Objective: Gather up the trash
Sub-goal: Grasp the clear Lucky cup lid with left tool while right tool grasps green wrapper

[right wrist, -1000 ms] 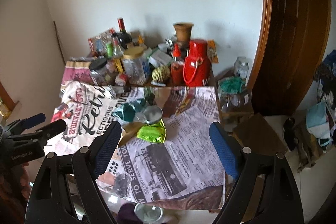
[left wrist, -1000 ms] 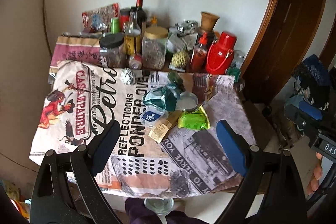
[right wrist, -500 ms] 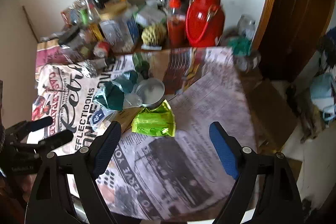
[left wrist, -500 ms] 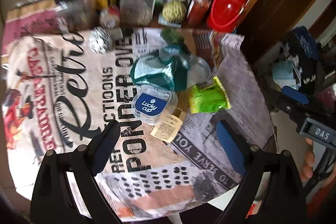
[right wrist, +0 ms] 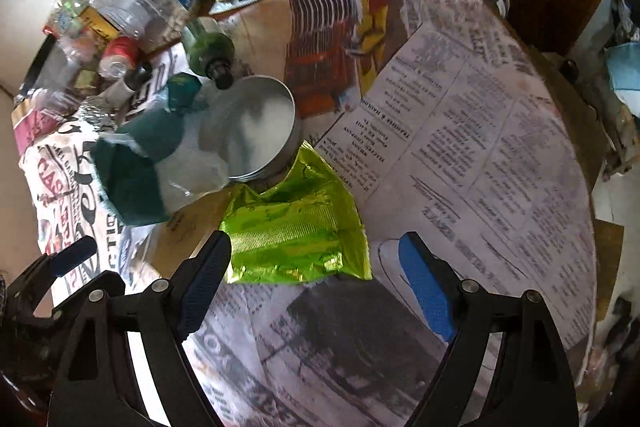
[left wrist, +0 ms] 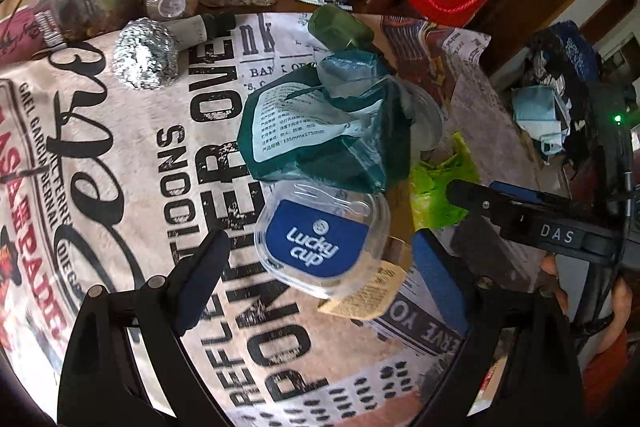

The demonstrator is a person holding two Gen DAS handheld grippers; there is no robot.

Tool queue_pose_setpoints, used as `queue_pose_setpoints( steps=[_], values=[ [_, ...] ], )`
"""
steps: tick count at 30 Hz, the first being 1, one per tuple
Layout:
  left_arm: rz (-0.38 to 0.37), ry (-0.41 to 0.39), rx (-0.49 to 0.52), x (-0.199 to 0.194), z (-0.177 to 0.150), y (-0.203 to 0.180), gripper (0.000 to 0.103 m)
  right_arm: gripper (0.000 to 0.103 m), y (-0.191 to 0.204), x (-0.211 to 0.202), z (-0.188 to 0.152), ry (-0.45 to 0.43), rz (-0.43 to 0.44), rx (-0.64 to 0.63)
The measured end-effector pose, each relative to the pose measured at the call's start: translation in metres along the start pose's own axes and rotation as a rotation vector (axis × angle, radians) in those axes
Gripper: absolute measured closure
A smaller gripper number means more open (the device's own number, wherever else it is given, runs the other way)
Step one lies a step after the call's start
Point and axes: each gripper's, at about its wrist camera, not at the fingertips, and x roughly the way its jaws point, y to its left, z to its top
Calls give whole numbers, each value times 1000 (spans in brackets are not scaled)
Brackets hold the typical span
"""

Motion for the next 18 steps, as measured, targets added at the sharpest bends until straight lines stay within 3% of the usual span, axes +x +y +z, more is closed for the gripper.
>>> queue_pose_setpoints(
  steps=[5, 8, 12, 18],
  values=[
    [-28, 30, -21, 18, 6, 5, 10, 20, 17, 9, -4, 4, -26, -113],
    [-38, 47, -34, 26, 8, 7, 11, 26, 23, 9, -9, -21, -59, -152],
    [-73, 51, -71, 29, 8, 10, 21, 44, 22, 5, -15, -60, -51, -159],
    [-64, 49, -87, 24, 4, 7, 23, 72, 9, -7, -19, -68, 16, -139]
  ],
)
